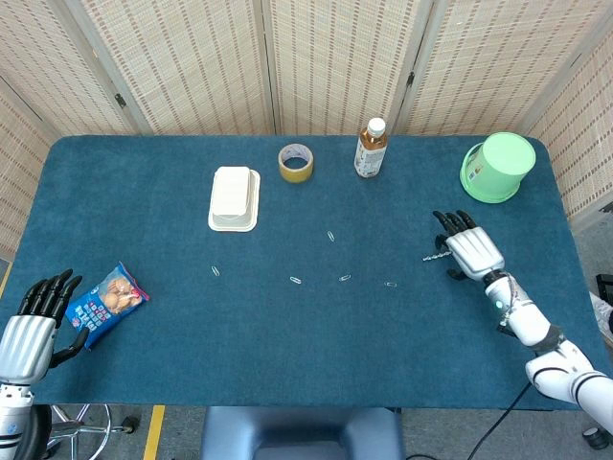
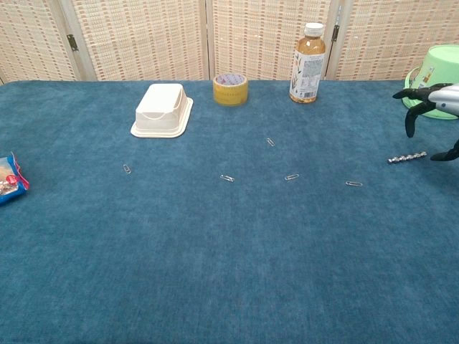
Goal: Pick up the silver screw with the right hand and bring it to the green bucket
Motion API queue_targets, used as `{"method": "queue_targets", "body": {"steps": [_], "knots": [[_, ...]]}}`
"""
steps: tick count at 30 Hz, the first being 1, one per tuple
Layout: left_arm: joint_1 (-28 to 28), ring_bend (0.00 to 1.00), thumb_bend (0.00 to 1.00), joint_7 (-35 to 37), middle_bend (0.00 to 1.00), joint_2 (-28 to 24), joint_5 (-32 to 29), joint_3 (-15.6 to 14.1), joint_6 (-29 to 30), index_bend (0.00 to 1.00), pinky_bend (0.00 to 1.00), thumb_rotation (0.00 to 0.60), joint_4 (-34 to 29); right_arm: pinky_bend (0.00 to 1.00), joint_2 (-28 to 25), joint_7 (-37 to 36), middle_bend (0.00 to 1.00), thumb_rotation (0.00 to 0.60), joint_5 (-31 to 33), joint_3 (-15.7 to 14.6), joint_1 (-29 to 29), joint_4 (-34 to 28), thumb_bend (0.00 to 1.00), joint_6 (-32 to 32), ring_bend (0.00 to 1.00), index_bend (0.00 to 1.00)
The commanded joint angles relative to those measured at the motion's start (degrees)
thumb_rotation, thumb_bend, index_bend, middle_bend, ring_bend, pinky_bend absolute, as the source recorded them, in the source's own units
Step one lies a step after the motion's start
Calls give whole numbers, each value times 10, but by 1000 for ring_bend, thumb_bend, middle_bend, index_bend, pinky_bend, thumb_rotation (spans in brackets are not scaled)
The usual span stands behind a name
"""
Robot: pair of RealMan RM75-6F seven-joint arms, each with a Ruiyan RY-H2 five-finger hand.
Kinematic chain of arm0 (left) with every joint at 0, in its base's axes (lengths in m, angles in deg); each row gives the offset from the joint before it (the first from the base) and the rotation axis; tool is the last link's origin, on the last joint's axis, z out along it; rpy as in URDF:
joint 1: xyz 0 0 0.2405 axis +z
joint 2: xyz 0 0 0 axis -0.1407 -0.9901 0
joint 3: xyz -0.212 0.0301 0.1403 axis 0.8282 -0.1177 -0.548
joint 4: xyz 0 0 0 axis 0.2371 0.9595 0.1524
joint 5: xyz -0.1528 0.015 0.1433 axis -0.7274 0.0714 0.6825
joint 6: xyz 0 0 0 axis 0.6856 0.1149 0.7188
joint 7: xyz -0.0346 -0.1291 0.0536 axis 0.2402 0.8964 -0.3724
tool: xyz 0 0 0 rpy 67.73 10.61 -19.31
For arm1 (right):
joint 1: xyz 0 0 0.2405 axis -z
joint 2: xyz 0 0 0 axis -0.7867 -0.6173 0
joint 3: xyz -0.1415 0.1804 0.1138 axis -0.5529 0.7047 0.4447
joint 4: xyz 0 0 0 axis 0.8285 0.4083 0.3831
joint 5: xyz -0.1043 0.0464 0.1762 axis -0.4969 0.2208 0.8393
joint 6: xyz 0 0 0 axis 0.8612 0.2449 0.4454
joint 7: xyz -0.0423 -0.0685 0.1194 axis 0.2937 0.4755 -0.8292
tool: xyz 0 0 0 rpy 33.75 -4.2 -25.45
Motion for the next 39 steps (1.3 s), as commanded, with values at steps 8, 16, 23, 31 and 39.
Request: {"method": "queue_targets", "body": {"steps": [8, 16, 23, 31, 39], "knots": [[-1, 101, 417, 15, 66, -4, -4, 0, -3, 60, 126, 600, 2, 0, 54, -19, 28, 600, -4, -18, -24, 73, 256, -15, 69, 501], [-3, 101, 508, 21, 66, -5, -2, -3, -5, 55, 126, 600, 5, 0, 85, -29, 28, 600, 3, -20, -42, 124, 274, -31, 68, 501], [-3, 101, 528, 26, 66, -7, -2, -3, -2, 63, 126, 600, 6, 0, 111, -35, 31, 600, -3, -30, -48, 161, 424, -24, 81, 501], [-4, 101, 527, 30, 66, -7, -1, -3, -2, 63, 126, 600, 7, 0, 112, -51, 31, 600, -10, -42, -49, 169, 424, -13, 86, 501], [-4, 100, 525, 24, 66, -7, 0, -5, -3, 65, 126, 600, 2, 0, 112, -45, 27, 600, -7, -47, -42, 169, 424, -5, 93, 492]]}}
